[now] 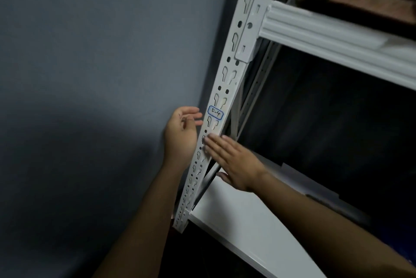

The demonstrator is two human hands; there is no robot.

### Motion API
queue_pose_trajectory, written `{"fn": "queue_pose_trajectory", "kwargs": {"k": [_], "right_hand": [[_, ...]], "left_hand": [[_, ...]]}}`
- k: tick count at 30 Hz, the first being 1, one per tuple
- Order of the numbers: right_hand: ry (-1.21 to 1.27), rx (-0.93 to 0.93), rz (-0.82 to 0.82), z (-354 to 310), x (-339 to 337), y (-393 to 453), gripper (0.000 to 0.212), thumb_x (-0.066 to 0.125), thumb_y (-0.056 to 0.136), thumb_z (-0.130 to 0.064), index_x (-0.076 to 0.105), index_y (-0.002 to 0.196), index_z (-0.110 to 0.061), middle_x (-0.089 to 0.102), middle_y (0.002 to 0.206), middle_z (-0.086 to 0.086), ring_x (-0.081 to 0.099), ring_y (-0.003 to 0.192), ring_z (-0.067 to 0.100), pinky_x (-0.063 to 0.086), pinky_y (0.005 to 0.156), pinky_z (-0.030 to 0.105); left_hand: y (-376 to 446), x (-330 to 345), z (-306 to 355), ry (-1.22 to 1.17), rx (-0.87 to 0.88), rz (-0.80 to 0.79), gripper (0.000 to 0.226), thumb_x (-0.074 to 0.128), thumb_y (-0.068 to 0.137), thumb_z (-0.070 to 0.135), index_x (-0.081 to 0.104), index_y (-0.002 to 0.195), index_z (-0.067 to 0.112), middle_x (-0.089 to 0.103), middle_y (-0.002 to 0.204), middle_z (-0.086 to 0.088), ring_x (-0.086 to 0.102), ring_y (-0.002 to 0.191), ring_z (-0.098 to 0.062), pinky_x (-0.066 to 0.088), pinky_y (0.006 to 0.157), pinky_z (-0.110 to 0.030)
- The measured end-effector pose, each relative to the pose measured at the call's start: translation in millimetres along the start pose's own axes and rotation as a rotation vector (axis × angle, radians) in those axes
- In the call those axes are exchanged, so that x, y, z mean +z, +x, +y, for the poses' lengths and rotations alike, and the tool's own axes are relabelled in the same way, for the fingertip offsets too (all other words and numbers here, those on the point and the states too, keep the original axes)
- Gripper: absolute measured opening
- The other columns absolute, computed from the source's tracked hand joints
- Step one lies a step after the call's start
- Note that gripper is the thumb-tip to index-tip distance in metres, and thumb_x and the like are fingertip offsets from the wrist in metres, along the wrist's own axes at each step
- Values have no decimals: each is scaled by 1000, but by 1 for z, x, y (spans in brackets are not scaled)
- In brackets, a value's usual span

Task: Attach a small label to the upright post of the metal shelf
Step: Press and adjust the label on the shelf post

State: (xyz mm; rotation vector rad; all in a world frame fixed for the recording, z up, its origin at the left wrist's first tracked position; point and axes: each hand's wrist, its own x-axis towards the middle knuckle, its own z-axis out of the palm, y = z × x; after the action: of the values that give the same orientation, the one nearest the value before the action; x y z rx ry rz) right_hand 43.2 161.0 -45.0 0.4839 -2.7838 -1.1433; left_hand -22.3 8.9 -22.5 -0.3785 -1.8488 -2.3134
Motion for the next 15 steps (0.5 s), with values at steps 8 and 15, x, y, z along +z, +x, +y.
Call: {"fn": "queue_pose_trajectory", "kwargs": {"k": [8,15], "right_hand": [[516,38,166,7,-68,-12,44,53,84,-7,57,128,-4,54,134,18,51,123,35,42,100,41],[467,271,244,31,-173,-43,25,43,92,-15,59,111,-11,62,106,9,59,94,29,41,65,35]], "left_hand": [[-30,-3,29,227,-22,-100,25,40,92,-6,58,100,10,60,96,0,56,89,-11,39,69,0],[-40,-2,122,656,97,-227,23,41,94,12,59,103,22,64,104,1,59,92,-18,47,83,-29]]}}
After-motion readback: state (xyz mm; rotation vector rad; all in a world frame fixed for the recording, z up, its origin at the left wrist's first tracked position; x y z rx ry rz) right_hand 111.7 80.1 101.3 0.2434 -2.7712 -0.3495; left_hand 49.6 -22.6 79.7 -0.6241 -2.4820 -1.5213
